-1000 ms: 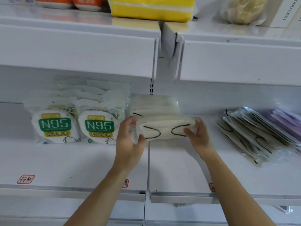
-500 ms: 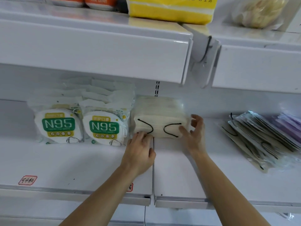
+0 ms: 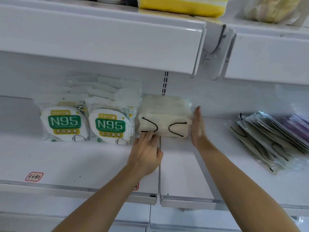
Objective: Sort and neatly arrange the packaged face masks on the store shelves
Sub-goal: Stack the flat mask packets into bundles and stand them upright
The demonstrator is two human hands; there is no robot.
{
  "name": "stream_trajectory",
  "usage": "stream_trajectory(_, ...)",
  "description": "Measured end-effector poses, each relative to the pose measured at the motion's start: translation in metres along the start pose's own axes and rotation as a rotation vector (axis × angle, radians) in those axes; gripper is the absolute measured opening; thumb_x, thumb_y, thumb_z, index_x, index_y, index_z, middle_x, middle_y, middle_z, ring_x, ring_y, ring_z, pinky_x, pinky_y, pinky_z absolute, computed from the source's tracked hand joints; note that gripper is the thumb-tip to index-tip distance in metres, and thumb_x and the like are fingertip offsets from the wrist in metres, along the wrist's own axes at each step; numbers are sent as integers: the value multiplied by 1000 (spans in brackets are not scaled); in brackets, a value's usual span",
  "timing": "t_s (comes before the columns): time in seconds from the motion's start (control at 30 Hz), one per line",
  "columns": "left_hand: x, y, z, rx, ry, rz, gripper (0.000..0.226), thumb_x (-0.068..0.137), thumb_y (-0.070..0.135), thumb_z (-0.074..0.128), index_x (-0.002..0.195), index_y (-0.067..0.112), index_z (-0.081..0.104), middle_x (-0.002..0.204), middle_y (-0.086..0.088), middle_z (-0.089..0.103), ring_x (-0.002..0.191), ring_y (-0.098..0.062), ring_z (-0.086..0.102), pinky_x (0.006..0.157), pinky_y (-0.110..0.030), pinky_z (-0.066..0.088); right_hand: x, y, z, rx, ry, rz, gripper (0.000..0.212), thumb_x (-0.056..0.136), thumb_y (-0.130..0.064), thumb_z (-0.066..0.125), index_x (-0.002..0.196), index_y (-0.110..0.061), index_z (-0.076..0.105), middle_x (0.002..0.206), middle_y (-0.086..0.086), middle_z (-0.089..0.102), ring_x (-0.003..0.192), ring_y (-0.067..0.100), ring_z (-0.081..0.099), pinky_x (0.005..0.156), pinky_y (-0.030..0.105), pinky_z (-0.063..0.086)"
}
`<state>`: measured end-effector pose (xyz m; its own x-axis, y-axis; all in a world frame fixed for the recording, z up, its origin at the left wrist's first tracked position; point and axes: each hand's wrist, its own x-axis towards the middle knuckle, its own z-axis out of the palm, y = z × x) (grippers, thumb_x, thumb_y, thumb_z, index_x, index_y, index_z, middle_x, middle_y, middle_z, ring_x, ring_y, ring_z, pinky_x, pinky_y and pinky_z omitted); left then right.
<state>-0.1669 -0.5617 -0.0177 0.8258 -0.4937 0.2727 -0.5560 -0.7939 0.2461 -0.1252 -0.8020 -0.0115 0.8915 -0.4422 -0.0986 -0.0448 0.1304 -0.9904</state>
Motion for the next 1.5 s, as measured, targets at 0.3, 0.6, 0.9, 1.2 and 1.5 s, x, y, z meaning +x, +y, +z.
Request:
stream_trajectory(0.3,0,3,-1,71,10,19,42,81,29,35,107,13,64,116,-3,56,103,-24,54,78,-37,47,1,-23,12,123,0,41,75,102,-70,20,145,-18,54,142,7,63,130,23,60,115,43,43)
stream_trajectory(0.6,0,-1,3,66,-3,29,45,80,28,35,109,13,67,118,-6,56,105,-30,54,79,-44,51,-43,-31,-33,-211,153,-199,51,107,-38,50,151,-14,44,146,6,53,132,15,50,110,32,38)
stream_trajectory(0.9,34,175,35,-33,-464,458,77,104,60,28,160,7,21,169,-14,10,157,-27,4,125,-52,9,-119,-54,-215,-1031,515,-552,37,81,-11,58,118,-11,67,116,13,66,111,34,55,96,44,46)
stream_trajectory(1.2,100,302,76,-281,-508,147,80,98,73,10,162,25,15,169,-4,11,157,-20,3,119,-68,-6,-108,-59,-318,-1104,346,-381,43,97,-34,46,130,-13,63,133,13,61,123,33,54,103,43,44)
stream_trajectory(1.5,140,363,72,-1441,-187,-572,16,72,18,76,88,18,75,95,-10,79,91,-31,77,85,-58,61,-95,-35,-343,-898,368,-436,20,104,-23,56,120,-22,68,131,-2,62,119,19,52,99,28,35)
